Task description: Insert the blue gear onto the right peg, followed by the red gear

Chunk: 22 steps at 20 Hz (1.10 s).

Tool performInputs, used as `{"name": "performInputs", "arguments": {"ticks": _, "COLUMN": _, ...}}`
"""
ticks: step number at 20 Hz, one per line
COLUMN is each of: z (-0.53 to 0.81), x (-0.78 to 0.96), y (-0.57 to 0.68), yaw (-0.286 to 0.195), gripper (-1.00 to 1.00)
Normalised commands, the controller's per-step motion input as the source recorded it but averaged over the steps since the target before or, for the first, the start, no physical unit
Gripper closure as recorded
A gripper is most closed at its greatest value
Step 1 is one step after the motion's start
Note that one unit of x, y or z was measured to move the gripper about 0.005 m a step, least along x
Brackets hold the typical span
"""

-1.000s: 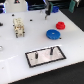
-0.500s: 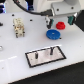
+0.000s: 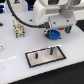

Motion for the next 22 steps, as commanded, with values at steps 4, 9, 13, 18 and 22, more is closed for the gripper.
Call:
{"name": "performInputs", "arguments": {"ticks": 4, "z": -0.34, "x": -0.29, "y": -0.06, "yaw": 0.000, "gripper": 1.00}}
{"name": "performInputs", "arguments": {"ticks": 9, "z": -0.19, "x": -0.28, "y": -0.01, "yaw": 0.000, "gripper": 1.00}}
{"name": "performInputs", "arguments": {"ticks": 13, "z": -0.17, "x": -0.30, "y": -0.01, "yaw": 0.000, "gripper": 1.00}}
{"name": "performInputs", "arguments": {"ticks": 18, "z": 0.25, "x": 0.08, "y": 0.00, "yaw": 0.000, "gripper": 1.00}}
{"name": "performInputs", "arguments": {"ticks": 22, "z": 0.52, "x": 0.50, "y": -0.02, "yaw": 0.000, "gripper": 1.00}}
